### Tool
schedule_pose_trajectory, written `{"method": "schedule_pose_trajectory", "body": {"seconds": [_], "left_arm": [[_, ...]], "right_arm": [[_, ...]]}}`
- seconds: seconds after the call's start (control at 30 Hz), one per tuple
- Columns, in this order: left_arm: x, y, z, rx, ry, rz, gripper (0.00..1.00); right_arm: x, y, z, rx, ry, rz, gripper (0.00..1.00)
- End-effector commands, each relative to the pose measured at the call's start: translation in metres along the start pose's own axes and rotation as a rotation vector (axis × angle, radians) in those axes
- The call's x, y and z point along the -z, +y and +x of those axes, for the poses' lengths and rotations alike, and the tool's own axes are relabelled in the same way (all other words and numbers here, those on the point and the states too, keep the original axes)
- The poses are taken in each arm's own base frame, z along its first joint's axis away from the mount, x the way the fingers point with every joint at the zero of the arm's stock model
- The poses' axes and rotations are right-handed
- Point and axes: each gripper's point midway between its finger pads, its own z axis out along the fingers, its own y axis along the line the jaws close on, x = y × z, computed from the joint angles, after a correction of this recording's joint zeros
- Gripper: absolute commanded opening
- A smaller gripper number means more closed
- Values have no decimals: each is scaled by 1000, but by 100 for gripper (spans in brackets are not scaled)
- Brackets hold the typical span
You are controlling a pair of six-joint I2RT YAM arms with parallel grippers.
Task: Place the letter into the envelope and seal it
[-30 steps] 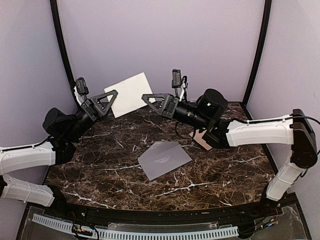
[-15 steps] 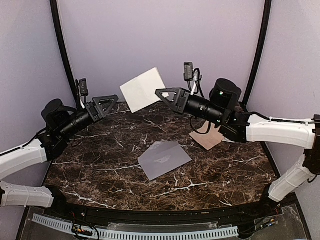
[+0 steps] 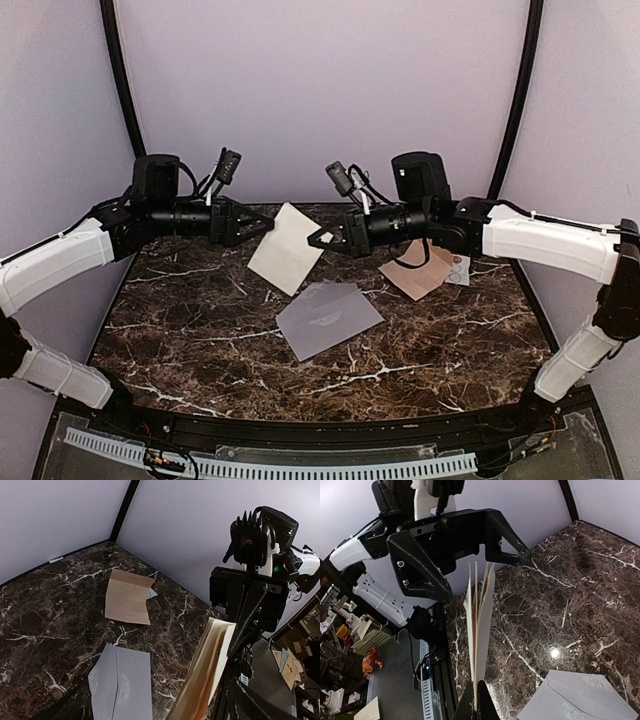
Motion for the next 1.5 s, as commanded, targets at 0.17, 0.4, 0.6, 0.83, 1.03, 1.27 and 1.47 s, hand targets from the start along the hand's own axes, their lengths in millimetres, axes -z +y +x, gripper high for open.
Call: {"method": "schedule_pose_trajectory", "body": {"seconds": [0.17, 0.4, 0.6, 0.83, 1.03, 1.27, 1.47], "left_arm": [[-20, -56, 45, -44, 203, 301, 92], [-18, -62, 52, -27, 217, 348, 53], [-20, -54, 58, -24, 230, 305, 1], [-3, 20, 25, -102, 138, -127, 0], [64, 110, 1, 41, -60, -504, 0], [91, 135, 11, 55, -60, -685, 0], [98, 130, 6, 32, -85, -692, 0]], "right_arm": [[-1, 22, 21, 24, 125, -141, 0], [-5, 14, 21, 35, 145, -100, 0], [-6, 7, 20, 33, 151, -61, 0], [0, -18, 11, 1, 86, 135, 69], [-10, -53, 25, -152, 28, 384, 80], [-21, -111, 64, -398, 4, 698, 78], [-48, -140, 82, -424, 56, 793, 78]]}}
